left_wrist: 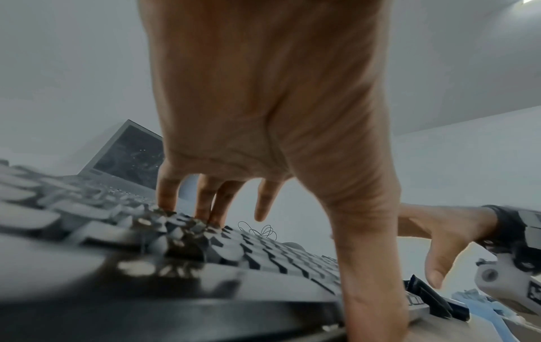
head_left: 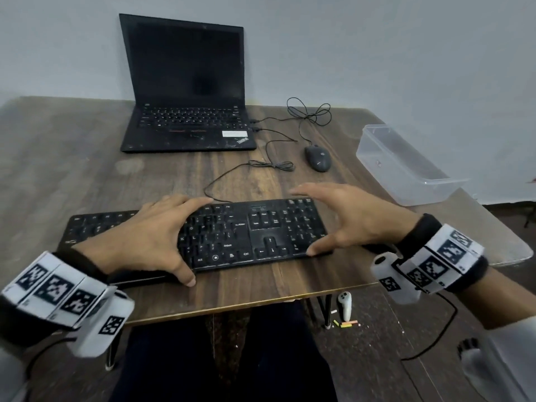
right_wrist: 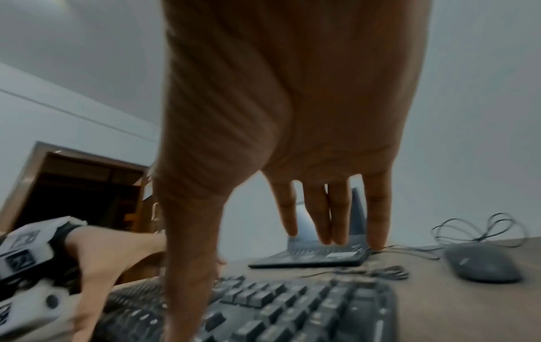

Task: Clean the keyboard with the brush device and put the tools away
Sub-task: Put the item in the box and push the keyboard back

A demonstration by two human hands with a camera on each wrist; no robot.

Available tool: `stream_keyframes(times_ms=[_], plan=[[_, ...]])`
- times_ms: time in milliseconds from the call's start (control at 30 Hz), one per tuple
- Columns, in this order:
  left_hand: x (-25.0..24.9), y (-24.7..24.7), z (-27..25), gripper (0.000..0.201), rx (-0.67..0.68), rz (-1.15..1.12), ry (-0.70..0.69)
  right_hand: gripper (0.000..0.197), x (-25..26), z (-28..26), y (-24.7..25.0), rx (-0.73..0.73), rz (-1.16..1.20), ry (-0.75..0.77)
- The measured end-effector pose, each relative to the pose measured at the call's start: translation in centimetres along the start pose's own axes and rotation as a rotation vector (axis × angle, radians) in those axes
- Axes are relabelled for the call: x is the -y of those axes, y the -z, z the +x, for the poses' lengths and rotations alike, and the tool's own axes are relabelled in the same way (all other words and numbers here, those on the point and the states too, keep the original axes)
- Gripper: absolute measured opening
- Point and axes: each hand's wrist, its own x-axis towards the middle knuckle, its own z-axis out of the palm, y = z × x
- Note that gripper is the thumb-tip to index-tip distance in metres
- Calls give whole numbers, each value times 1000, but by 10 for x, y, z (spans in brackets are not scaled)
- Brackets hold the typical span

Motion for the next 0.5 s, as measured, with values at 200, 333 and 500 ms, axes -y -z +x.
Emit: stream_keyframes(times_ms=[200, 333, 500], plan=[[-2, 13, 3, 148, -15, 64, -56, 151, 28, 53, -20, 260, -233, 34], [14, 30, 8, 147, 3, 64, -41, 147, 29, 73, -15, 180, -158, 61], [38, 50, 47, 141, 66, 39, 12, 127, 25, 112, -1, 204, -4, 15]])
